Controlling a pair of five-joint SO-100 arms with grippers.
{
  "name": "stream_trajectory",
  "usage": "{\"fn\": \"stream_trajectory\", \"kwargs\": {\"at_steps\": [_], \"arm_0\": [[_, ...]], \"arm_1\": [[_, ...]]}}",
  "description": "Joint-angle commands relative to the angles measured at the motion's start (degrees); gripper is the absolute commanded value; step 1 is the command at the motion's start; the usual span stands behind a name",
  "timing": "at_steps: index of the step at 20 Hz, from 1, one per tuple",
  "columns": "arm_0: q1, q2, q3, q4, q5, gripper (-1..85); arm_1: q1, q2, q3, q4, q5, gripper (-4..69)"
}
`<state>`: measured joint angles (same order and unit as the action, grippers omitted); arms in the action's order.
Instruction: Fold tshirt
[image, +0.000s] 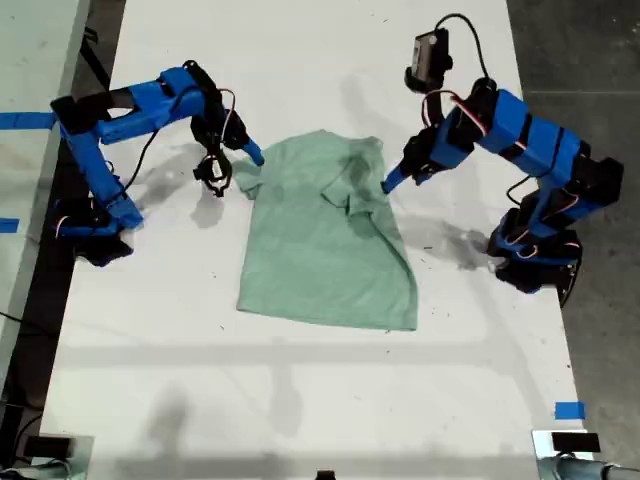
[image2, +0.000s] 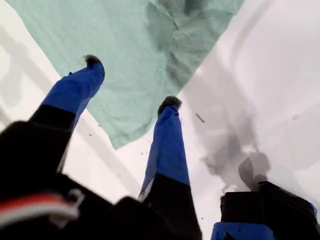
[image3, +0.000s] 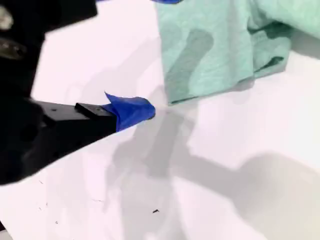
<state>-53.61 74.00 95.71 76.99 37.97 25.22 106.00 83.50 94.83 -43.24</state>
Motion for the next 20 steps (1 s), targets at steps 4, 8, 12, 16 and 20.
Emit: {"fn": "stream_trajectory", "kwargs": {"at_steps": [4,8,12,16,20], "arm_0": [[-1.32,-8.88,-4.13,-3.78,0.35,7.3],[-1.23,-1.93,-4.31,-1.23,-0.44,0.1],[-2.37,6.06,-4.92,1.85,-0.53,0.1],[4.66,5.45,-14.5,2.29,0.88,0.1],[13.89,-9.93,-43.77,8.96,0.44,0.1]], "arm_1": [[-0.7,9.05,3.96,-0.62,1.14,24.5],[-0.44,10.72,6.68,-1.41,1.58,23.9],[-0.18,11.6,7.91,-2.02,1.76,23.5],[-0.18,13.01,9.58,-2.11,2.55,22.8],[-1.41,16.61,15.03,-2.29,4.83,22.3]]}}
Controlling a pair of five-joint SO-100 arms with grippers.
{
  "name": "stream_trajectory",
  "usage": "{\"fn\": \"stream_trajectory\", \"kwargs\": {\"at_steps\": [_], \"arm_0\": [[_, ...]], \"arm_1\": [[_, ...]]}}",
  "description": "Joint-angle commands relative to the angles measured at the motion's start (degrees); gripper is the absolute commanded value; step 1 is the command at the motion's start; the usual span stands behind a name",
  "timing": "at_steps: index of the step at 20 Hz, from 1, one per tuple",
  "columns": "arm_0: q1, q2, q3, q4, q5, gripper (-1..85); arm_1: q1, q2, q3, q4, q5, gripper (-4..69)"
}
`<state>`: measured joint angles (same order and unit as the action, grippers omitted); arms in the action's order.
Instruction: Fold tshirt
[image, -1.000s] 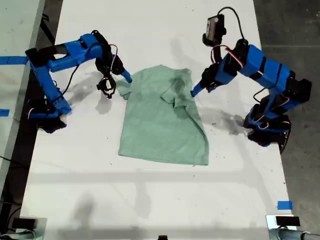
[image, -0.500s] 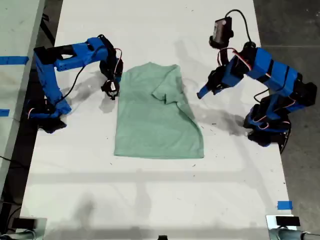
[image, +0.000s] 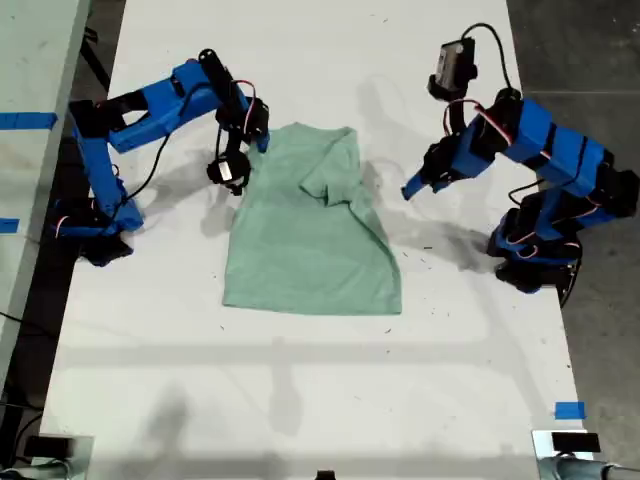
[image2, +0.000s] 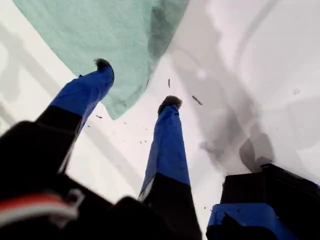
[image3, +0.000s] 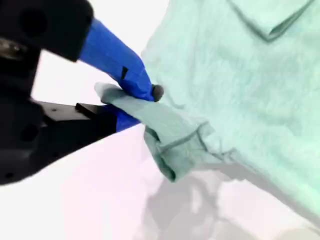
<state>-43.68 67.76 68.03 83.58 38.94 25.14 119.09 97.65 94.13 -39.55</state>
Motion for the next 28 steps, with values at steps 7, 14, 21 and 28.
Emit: {"fn": "stream_trajectory", "kwargs": {"at_steps": [7,14,21,28], "arm_0": [[9.58,-7.91,-16.96,-9.14,0.18,0.1],[11.78,-1.49,-17.14,-15.12,2.02,36.7],[14.68,10.02,-11.51,-4.31,-2.02,36.9],[24.96,21.97,18.9,-8.61,-18.9,28.4]], "arm_1": [[-5.45,10.63,9.67,-3.08,7.38,20.8],[-7.65,13.1,14.06,-6.68,10.11,20.5],[-16.35,16.96,20.65,-11.95,11.87,16.1],[-22.15,11.69,24.08,-16.61,12.04,30.9]]}}
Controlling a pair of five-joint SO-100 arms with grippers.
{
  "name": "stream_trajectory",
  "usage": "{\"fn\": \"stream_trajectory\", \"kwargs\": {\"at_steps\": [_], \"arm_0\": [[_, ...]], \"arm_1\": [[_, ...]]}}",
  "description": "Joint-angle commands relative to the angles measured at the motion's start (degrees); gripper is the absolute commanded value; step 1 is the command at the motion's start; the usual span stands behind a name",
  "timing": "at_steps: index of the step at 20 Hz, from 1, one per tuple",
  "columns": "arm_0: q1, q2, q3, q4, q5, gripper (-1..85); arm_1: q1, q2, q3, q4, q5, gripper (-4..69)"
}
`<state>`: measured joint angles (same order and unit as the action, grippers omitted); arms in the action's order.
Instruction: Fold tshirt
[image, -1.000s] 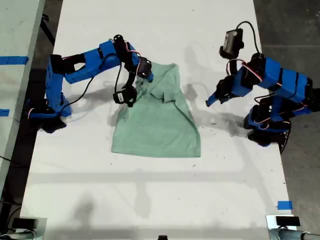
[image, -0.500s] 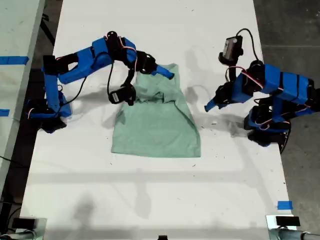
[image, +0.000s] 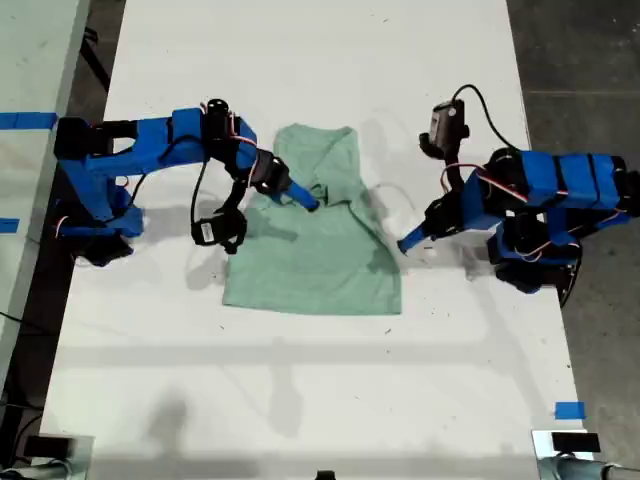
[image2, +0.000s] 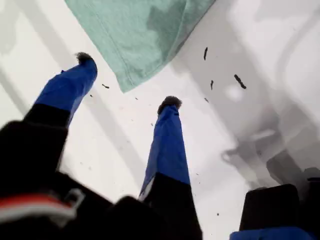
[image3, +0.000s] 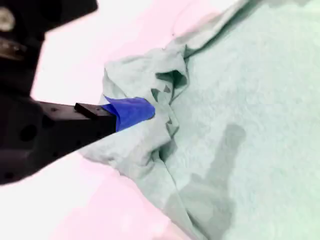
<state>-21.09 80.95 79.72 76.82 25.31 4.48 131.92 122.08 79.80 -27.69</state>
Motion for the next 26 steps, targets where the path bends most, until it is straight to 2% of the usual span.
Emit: {"fn": "stream_trajectory", "kwargs": {"at_steps": [1,3,6,13,17,19,20,21,22,24,26], "arm_0": [[3.16,11.07,11.07,-0.88,-8.44,24.2],[5.27,15.21,16.44,0.09,-12.92,19.6],[8.09,17.4,18.28,1.93,-16.08,18.9],[9.14,17.67,19.42,2.99,-16.96,20.4],[8.88,17.67,19.86,3.25,-16.7,20.5],[8.88,17.67,19.86,3.43,-16.61,20.5],[8.88,17.67,20.04,3.52,-16.61,20.5],[8.88,17.67,20.21,3.6,-16.61,20.4],[8.88,17.67,20.48,3.6,-16.61,20.3],[8.96,17.67,20.65,3.6,-16.52,20.3],[9.05,17.67,20.83,3.69,-16.35,20.1]], "arm_1": [[-1.93,-2.72,0.09,-3.6,-0.09,31.3],[-2.72,-6.06,1.41,-6.77,-0.53,32.3],[-3.34,-9.4,2.9,-10.72,-1.05,33.2],[-4.13,-16.96,4.13,-17.4,-1.32,33.7],[-5.01,-26.28,6.59,-26.28,1.58,32.6],[-4.75,-31.38,6.59,-29.79,2.72,28.5],[-4.66,-33.05,5.45,-29.71,2.72,24.1],[-4.48,-33.49,4.83,-29.0,2.81,16.4],[-4.04,-33.49,4.92,-28.65,3.34,5.3],[-3.96,-33.49,4.66,-28.48,2.99,0.3],[-3.78,-33.49,1.32,-24.26,2.81,-1.7]]}}
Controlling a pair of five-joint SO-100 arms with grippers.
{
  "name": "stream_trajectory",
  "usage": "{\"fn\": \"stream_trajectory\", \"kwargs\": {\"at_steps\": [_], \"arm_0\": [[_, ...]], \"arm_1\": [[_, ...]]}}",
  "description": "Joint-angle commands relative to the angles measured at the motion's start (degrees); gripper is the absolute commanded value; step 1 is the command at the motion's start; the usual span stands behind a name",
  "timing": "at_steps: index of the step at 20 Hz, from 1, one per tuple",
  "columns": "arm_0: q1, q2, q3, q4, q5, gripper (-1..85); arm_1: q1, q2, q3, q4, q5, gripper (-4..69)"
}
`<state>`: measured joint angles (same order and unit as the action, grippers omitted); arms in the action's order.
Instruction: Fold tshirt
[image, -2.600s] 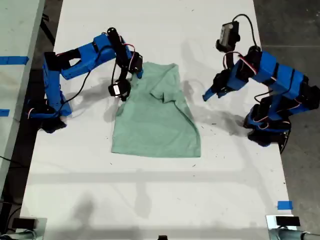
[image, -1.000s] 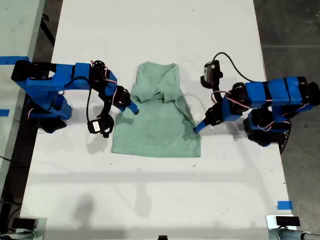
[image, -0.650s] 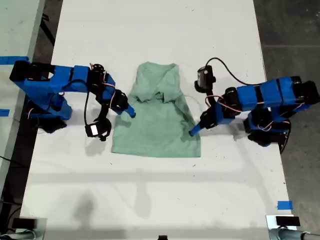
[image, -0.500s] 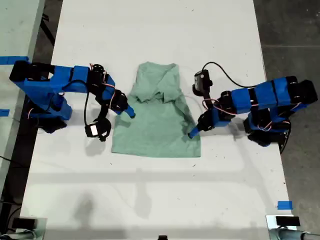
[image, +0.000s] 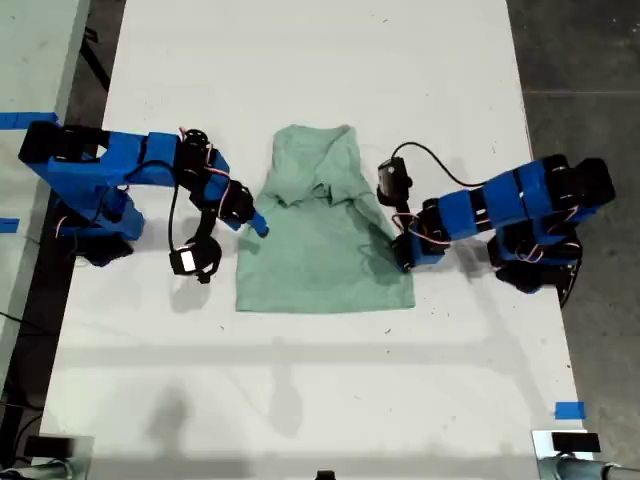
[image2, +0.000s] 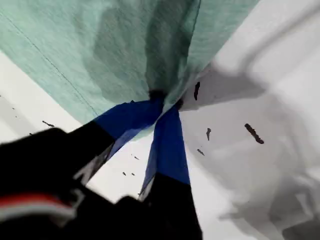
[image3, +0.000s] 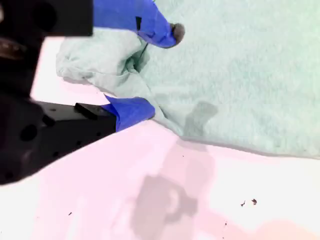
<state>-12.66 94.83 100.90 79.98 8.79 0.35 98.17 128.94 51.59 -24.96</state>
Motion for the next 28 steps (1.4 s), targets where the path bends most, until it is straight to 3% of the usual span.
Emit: {"fn": "stream_trajectory", "kwargs": {"at_steps": [1,7,13,17,18,19,20,22,23,24,28], "arm_0": [[0.62,3.69,-0.18,0.53,0.18,20.0],[1.41,3.52,-0.18,0.18,0.0,19.8],[1.67,3.69,-0.97,0.18,-0.18,20.3],[1.58,3.96,-1.41,0.44,-0.26,20.6],[1.58,3.96,-1.49,0.44,-0.26,20.6],[1.58,3.96,-1.76,0.44,-0.26,20.7],[1.49,3.96,-2.2,0.79,-0.26,21.1],[1.49,3.96,-2.9,2.29,-0.26,22.2],[1.41,3.96,-3.25,3.16,-0.26,23.1],[1.41,4.04,-3.69,4.13,-0.26,23.6],[2.2,5.36,-4.57,9.32,-2.46,23.8]], "arm_1": [[0.35,0.09,-8.88,8.26,-0.26,-1.7],[0.0,-2.11,-31.73,26.89,-2.29,-2.1],[-1.05,-33.66,-70.49,30.67,0.79,-2.1],[-1.05,-46.05,-79.45,21.88,4.57,-2.2],[-0.7,-47.99,-79.45,20.65,5.19,4.2],[-0.7,-49.31,-80.07,21.18,5.54,21.9],[-0.62,-49.04,-80.68,23.99,6.42,24.5],[-0.62,-43.95,-82.27,33.05,7.56,23.2],[-0.44,-40.34,-83.06,36.39,5.27,27.7],[-0.26,-36.47,-84.73,41.13,4.83,27.3],[1.67,-16.35,-78.22,43.33,-0.62,26.8]]}}
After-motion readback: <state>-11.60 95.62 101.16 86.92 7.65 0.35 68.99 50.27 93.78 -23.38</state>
